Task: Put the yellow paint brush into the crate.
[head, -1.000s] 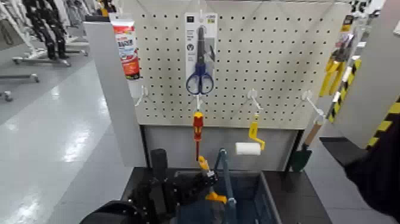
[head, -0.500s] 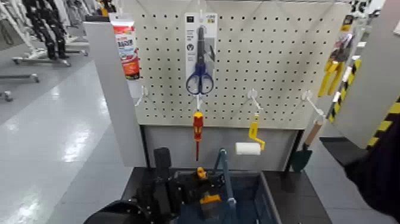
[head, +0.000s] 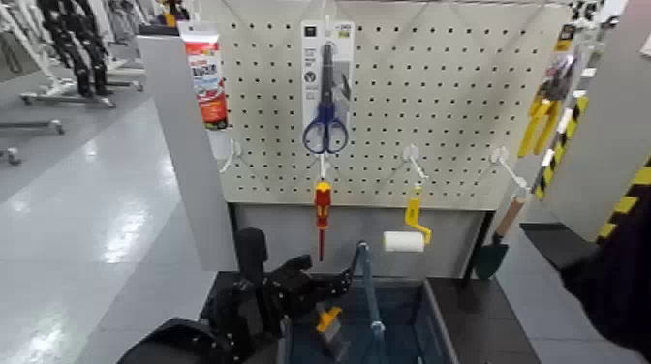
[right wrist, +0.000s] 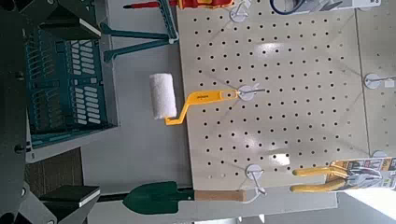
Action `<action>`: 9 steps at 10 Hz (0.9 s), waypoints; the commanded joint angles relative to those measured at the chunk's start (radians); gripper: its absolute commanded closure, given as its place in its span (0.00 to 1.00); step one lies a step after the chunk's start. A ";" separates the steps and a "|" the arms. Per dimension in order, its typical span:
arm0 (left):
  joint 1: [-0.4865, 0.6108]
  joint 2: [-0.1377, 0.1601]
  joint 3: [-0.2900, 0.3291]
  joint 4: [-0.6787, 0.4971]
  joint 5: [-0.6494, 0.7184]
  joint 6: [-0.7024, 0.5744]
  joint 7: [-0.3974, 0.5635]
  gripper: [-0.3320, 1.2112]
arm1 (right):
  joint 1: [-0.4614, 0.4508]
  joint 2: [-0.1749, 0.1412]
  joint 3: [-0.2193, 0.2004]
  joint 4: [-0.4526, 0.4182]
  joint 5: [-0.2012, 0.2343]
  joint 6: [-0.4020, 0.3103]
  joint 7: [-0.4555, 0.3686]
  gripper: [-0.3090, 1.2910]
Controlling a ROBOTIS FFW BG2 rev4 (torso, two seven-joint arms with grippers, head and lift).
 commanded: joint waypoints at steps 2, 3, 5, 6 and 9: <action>0.039 0.002 0.021 -0.084 -0.147 -0.042 0.042 0.30 | 0.000 -0.002 0.000 0.000 -0.001 -0.002 0.000 0.28; 0.057 0.002 0.032 -0.111 -0.177 -0.052 0.064 0.30 | 0.000 -0.002 0.000 0.002 -0.003 -0.003 0.000 0.28; 0.100 0.002 0.076 -0.164 -0.258 -0.084 0.097 0.30 | 0.000 -0.003 -0.001 0.002 -0.004 -0.003 0.000 0.28; 0.121 -0.001 0.099 -0.179 -0.306 -0.108 0.111 0.30 | 0.000 -0.003 -0.003 0.002 -0.004 -0.005 0.000 0.28; 0.192 -0.015 0.162 -0.200 -0.400 -0.133 0.124 0.30 | 0.000 -0.005 -0.008 0.002 -0.003 -0.006 0.000 0.28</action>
